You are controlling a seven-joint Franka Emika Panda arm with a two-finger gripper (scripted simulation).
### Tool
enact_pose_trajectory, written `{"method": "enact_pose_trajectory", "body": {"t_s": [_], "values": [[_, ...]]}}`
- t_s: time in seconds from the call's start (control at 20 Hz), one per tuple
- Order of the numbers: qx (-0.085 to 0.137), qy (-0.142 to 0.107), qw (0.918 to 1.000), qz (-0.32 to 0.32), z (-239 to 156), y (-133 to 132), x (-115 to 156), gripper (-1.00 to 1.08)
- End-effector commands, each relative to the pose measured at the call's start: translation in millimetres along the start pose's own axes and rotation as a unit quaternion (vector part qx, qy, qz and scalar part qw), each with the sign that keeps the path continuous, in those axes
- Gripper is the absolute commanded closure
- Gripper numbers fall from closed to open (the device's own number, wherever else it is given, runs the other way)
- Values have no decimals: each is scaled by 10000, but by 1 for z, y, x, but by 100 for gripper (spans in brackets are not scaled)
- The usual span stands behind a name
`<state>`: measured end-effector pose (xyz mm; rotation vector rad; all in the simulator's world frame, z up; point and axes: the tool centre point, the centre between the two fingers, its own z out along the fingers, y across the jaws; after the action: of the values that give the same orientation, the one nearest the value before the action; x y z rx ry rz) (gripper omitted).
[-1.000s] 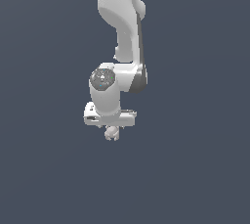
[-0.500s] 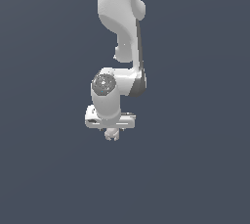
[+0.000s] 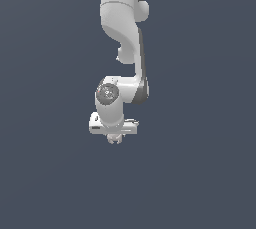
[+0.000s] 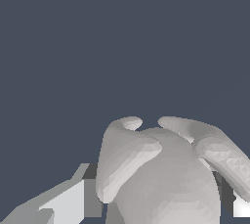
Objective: Pick up the object and move it to a goal position.
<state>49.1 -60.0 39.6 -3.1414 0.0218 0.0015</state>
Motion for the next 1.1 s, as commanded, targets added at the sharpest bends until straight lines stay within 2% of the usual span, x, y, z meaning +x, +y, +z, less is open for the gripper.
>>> {"method": "enact_pose_trajectory", "body": {"t_s": [0.0,0.65,1.05], "values": [[-1,3,10000,1,0,0,0,108],[-1,6,10000,0,-5,-1,0,108],[-1,6,10000,0,-43,-14,-2,108]]}}
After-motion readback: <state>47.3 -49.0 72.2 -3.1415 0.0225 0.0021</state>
